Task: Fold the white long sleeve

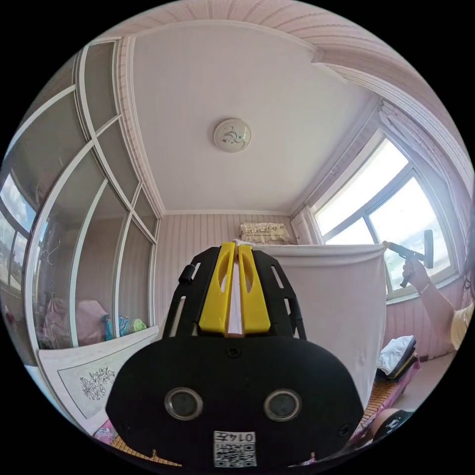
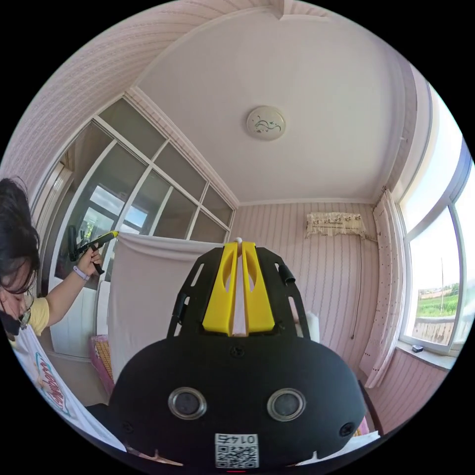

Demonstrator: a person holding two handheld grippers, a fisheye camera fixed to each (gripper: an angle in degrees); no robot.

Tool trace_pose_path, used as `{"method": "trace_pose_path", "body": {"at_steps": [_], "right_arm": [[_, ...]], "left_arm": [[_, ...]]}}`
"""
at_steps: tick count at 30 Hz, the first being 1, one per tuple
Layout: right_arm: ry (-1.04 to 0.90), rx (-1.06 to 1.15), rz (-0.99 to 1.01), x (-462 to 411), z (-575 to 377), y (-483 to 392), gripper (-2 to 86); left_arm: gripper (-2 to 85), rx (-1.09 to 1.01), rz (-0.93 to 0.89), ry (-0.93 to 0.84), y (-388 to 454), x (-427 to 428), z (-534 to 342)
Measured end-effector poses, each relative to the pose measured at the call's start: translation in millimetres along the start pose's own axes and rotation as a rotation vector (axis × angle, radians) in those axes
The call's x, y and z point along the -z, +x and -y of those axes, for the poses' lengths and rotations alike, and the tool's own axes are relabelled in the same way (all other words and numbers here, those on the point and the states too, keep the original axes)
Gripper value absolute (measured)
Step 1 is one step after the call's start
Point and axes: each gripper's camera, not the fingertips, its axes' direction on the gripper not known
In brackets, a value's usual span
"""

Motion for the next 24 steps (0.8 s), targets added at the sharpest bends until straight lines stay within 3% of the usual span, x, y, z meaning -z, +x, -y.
{"method": "trace_pose_path", "body": {"at_steps": [4,8,11,18,21,24], "right_arm": [[0.036,0.076,0.011,-1,32,-19,0.5],[-0.073,0.096,0.012,-51,26,-17,0.5],[-0.236,0.091,0.012,-119,-14,-4,0.5],[-0.632,-0.115,-0.036,-315,-215,59,0.5],[-0.622,-0.307,-0.031,-367,-256,93,0.5],[-0.49,-0.333,-0.006,-392,-234,110,0.5]], "left_arm": [[-1.0,-0.005,-0.002,0.063,-19,15,25],[-1.0,0.003,0.007,0.01,-35,-12,18],[-1.0,0.027,0.008,-0.108,-51,-65,-20],[-1.0,0.147,0.096,-0.606,-79,-262,-225],[-1.0,0.124,0.142,-0.677,-76,-324,-270],[-1.0,0.131,0.195,-0.566,-76,-359,-248]]}}
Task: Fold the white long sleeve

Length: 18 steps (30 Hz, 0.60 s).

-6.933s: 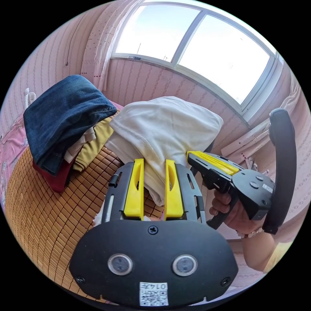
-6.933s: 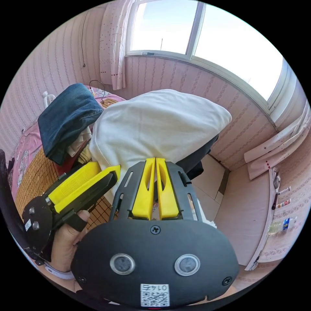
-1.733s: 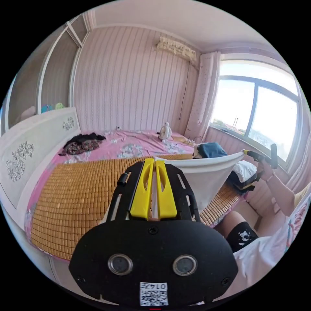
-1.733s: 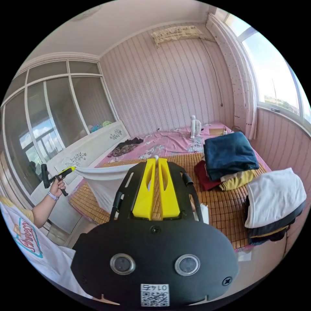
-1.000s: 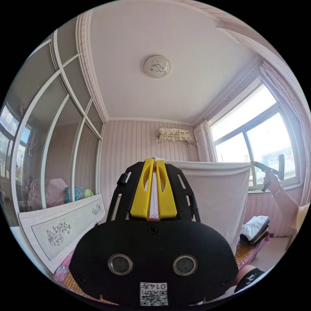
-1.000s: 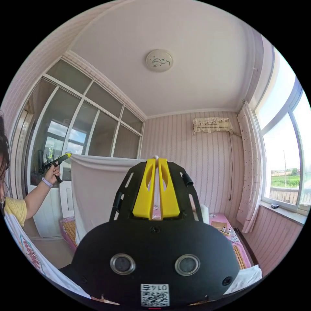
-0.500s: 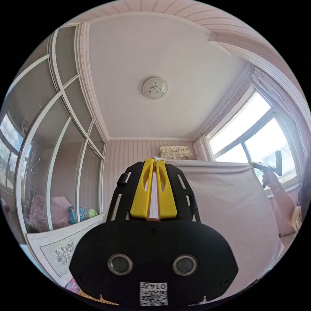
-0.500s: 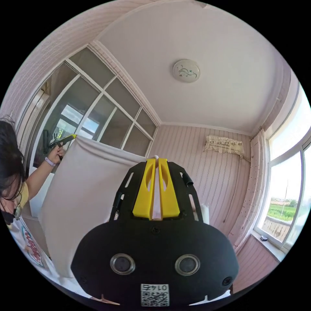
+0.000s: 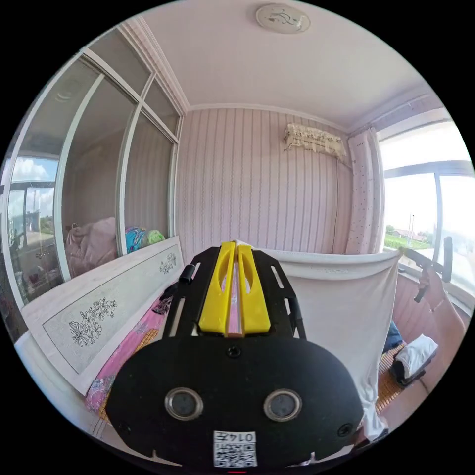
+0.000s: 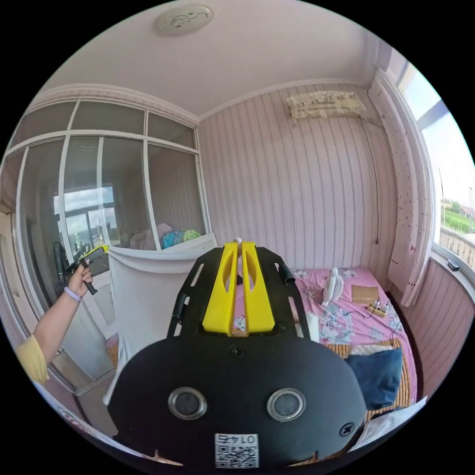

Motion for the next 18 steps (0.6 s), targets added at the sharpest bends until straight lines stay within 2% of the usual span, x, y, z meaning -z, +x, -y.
{"method": "trace_pose_path", "body": {"at_steps": [4,8,14,16,18], "right_arm": [[0.182,0.089,0.052,23,23,-10,0.5],[0.205,0.152,0.065,25,-25,-9,0.5],[-0.067,0.112,0.067,-27,-202,10,0.6],[-0.237,0.038,0.061,-62,-291,20,0.6],[-0.357,-0.064,0.062,-87,-361,27,0.7]], "left_arm": [[-1.0,-0.02,-0.003,0.222,17,13,34],[-1.0,-0.045,-0.047,0.219,23,1,-1],[-1.0,-0.077,-0.129,-0.134,21,-59,-173],[-1.0,-0.088,-0.126,-0.333,20,-88,-267],[-1.0,-0.069,-0.142,-0.458,18,-107,-341]]}}
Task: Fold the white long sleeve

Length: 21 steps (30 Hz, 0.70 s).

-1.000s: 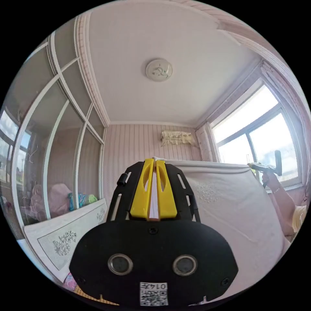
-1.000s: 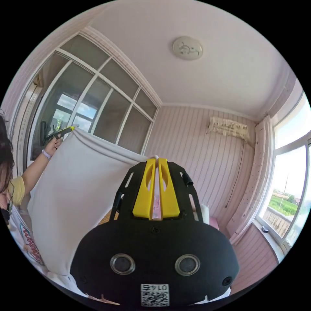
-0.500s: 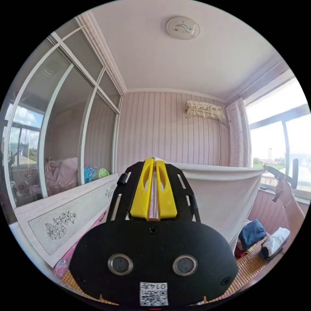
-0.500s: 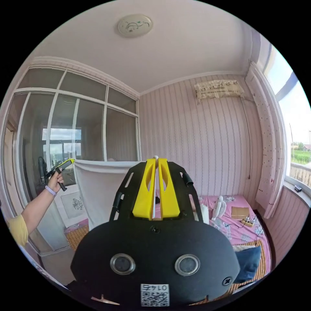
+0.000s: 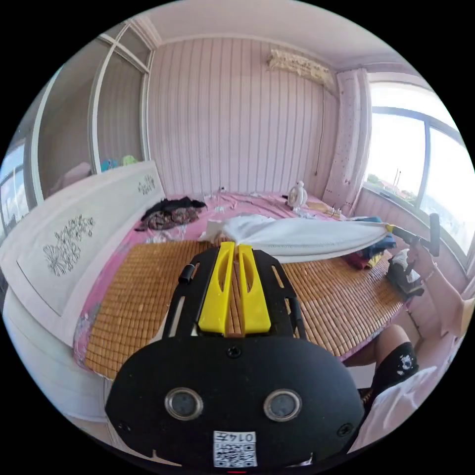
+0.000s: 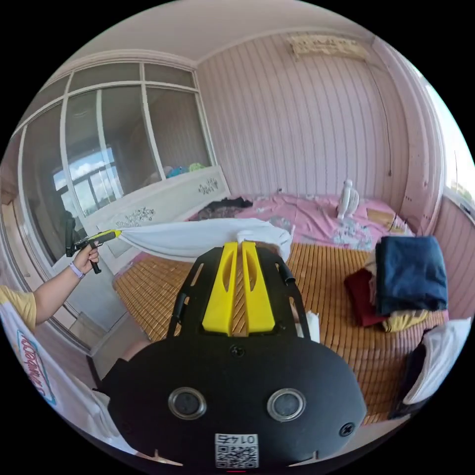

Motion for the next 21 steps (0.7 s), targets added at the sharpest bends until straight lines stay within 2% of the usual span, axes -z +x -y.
{"method": "trace_pose_path", "body": {"at_steps": [4,7,12,21], "right_arm": [[-0.279,-0.142,-0.027,-92,-122,11,0.7],[-0.46,-0.212,-0.034,-134,-186,13,0.8],[-0.559,-0.276,-0.056,-152,-241,15,0.8],[-0.599,-0.333,-0.024,-157,-286,8,0.9]], "left_arm": [[-1.0,0.189,-0.06,-0.229,-6,-93,-125],[-0.9,0.296,-0.104,-0.35,-4,-135,-186],[-0.9,0.318,-0.105,-0.465,4,-165,-235],[-0.8,0.371,-0.142,-0.448,7,-170,-257]]}}
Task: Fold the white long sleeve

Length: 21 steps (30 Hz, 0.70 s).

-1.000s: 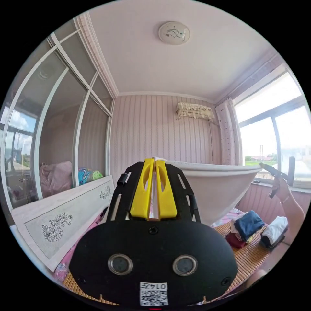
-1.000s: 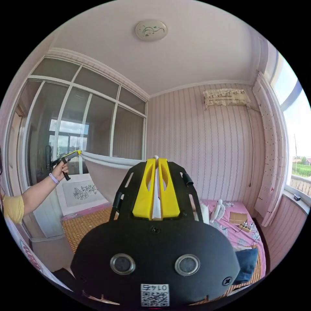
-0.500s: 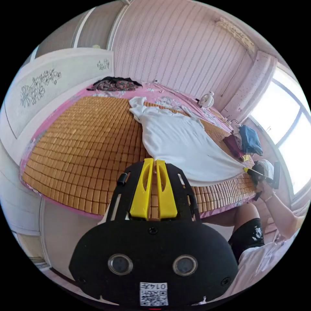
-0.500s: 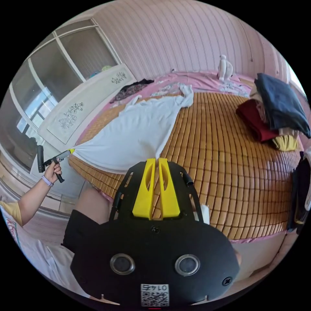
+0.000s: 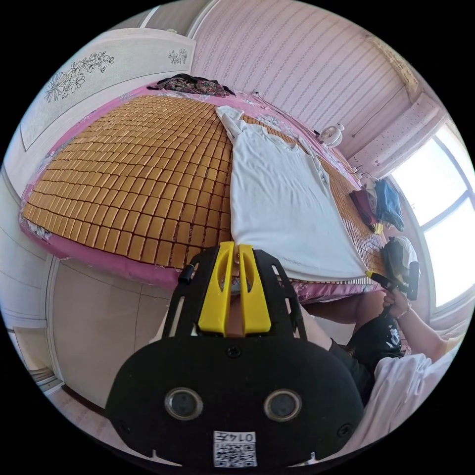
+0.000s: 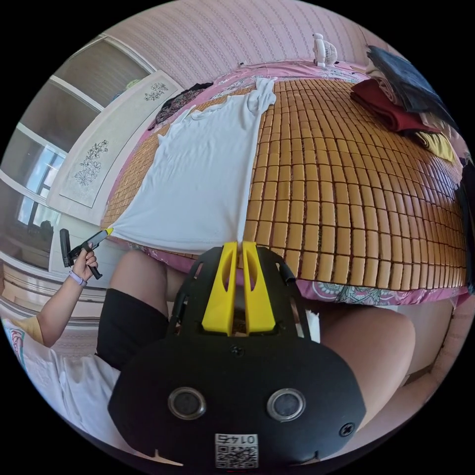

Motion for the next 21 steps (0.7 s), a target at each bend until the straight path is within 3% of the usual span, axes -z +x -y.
{"method": "trace_pose_path", "body": {"at_steps": [8,21], "right_arm": [[0.063,0.054,-0.042,0,-27,-34,1.1],[0.01,0.125,-0.299,-44,-102,-79,5.0]], "left_arm": [[-0.8,-0.041,-0.025,0.067,26,11,-1],[3.9,0.092,0.023,0.044,47,10,-64]]}}
